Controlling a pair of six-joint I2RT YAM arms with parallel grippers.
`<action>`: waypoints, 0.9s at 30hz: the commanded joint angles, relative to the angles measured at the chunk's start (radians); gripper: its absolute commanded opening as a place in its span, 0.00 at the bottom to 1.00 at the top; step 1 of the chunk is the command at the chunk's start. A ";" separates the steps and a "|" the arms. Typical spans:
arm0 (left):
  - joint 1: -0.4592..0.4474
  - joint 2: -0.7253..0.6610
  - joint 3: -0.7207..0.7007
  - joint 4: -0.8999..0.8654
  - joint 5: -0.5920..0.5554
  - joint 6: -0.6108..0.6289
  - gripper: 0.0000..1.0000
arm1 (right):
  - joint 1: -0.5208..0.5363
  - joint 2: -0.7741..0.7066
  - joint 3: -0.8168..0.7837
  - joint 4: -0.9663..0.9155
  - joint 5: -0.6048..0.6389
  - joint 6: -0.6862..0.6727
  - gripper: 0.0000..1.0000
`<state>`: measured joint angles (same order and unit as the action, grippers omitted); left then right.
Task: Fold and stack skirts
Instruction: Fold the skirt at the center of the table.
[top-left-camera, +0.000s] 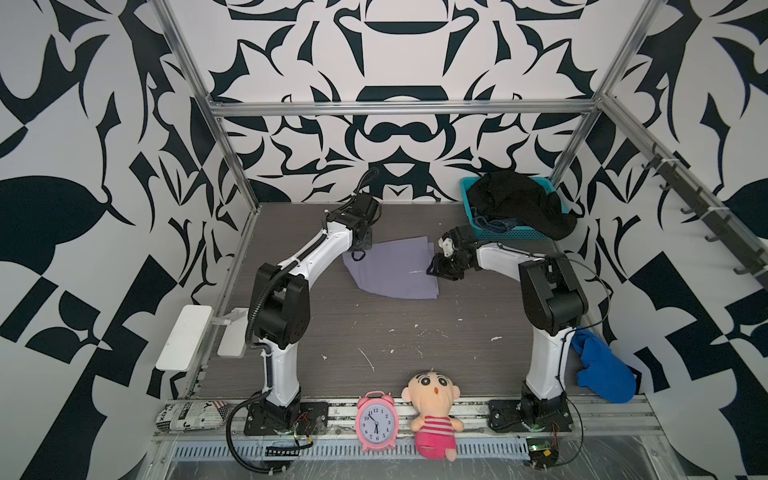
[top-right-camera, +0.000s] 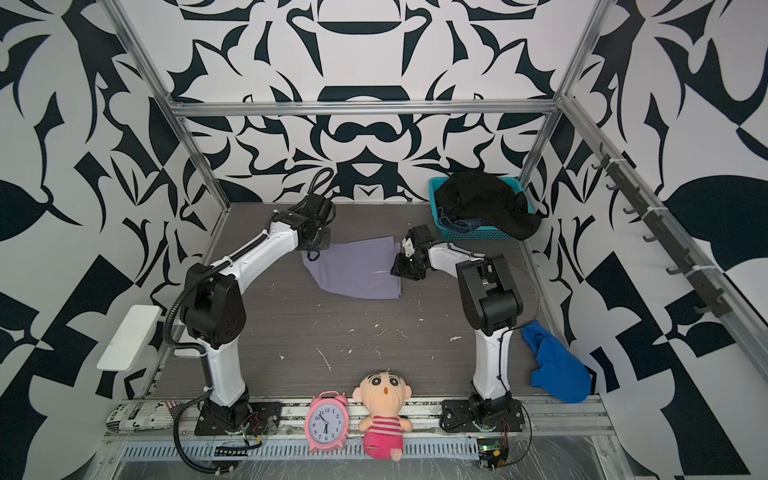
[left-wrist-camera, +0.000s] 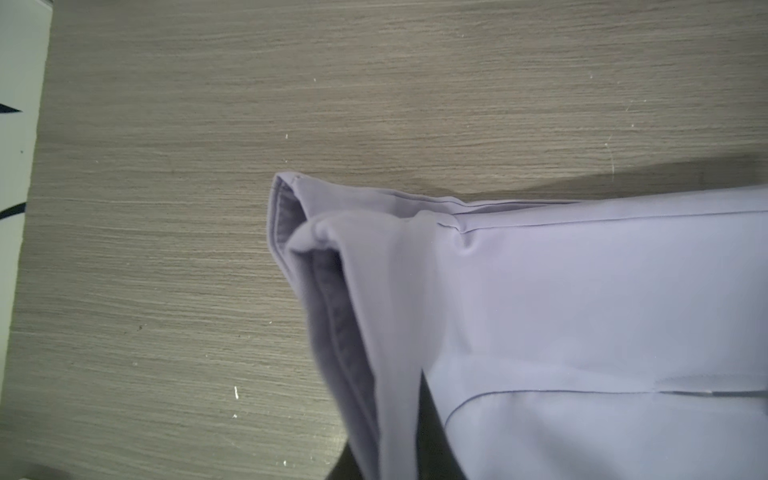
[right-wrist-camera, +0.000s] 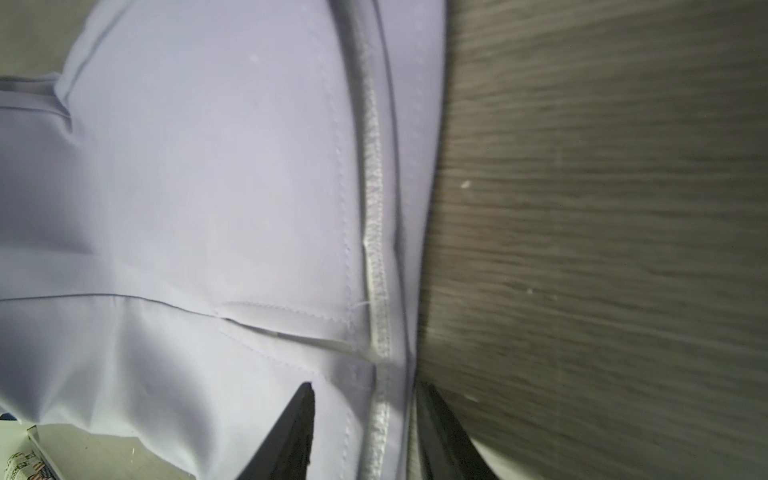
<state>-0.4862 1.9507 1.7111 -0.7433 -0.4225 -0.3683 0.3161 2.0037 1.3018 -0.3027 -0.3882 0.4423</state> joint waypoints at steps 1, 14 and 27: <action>-0.029 0.024 0.059 -0.046 -0.033 0.003 0.00 | 0.007 0.008 0.002 0.023 -0.018 0.001 0.43; -0.117 0.137 0.218 -0.100 -0.021 0.010 0.00 | 0.014 0.024 0.008 0.028 -0.015 0.009 0.36; -0.190 0.233 0.358 -0.148 0.003 0.002 0.00 | 0.015 0.026 0.013 0.027 -0.017 0.013 0.36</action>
<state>-0.6624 2.1620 2.0209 -0.8375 -0.4255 -0.3588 0.3225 2.0171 1.3022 -0.2676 -0.4015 0.4465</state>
